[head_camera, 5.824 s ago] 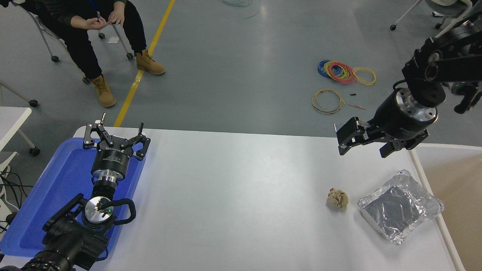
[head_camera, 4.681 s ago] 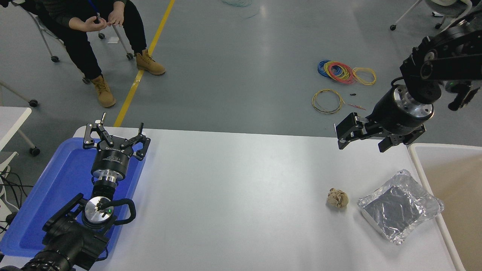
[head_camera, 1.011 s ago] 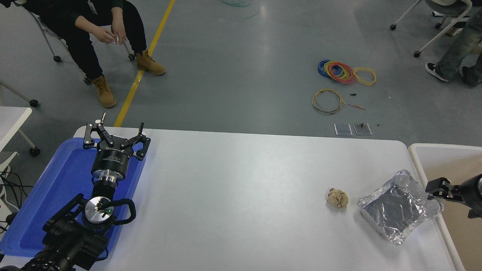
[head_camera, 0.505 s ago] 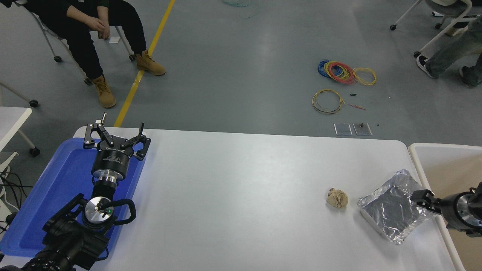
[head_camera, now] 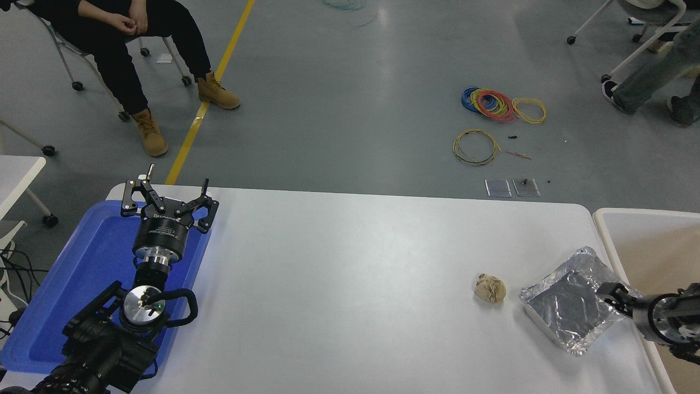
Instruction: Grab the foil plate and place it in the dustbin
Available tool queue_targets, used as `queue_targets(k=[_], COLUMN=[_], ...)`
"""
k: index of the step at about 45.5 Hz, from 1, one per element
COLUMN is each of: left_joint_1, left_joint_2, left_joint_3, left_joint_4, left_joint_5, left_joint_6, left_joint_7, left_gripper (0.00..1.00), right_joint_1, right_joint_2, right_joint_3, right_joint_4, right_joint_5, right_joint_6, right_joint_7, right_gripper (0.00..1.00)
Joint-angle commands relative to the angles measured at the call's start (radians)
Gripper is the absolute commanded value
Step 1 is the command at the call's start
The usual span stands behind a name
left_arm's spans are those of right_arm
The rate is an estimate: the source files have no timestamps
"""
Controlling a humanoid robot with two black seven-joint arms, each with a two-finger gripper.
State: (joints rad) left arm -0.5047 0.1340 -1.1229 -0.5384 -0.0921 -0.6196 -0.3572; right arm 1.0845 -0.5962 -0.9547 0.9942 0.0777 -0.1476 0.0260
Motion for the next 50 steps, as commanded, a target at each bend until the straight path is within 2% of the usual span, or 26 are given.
queue_targets(k=[1,10,13,18,30,33,40,50], left_joint_1=[0.000,0.000,0.000,0.000,0.000,0.000,0.000,0.000], left_joint_2=[-0.001,-0.001,-0.001,0.001,-0.001,-0.001,-0.001,0.001], left_joint_3=[0.000,0.000,0.000,0.000,0.000,0.000,0.000,0.000], left_joint_4=[0.000,0.000,0.000,0.000,0.000,0.000,0.000,0.000], left_joint_5=[0.000,0.000,0.000,0.000,0.000,0.000,0.000,0.000], left_joint_6=[0.000,0.000,0.001,0.000,0.001,0.000,0.001,0.000], left_joint_7=[0.000,0.000,0.000,0.000,0.000,0.000,0.000,0.000], left_gripper=[1.00,1.00,1.00,1.00,1.00,1.00,1.00,1.00], right_joint_1=[-0.043,-0.064,-0.075,-0.084,-0.090,-0.092,-0.100,-0.104], right_joint_2=[0.023,0.039,0.046,0.050,0.073,0.078,0.079,0.082], right_joint_3=[0.025,0.025,0.025,0.027,0.027,0.027,0.027,0.027], right_joint_4=[-0.023,-0.043,-0.043,-0.045,-0.071,-0.072,-0.074,-0.081], right_joint_5=[-0.010,-0.056,-0.091,-0.127,-0.128,-0.128,-0.130,-0.130], right_joint_6=[-0.035,-0.050,-0.064,-0.070,-0.070,-0.070,-0.070,-0.070], right_joint_7=[0.003,0.005,0.008,0.008,0.009,0.009,0.011,0.012], right_gripper=[0.95,0.86,0.80,0.78,0.74,0.68,0.67,0.53])
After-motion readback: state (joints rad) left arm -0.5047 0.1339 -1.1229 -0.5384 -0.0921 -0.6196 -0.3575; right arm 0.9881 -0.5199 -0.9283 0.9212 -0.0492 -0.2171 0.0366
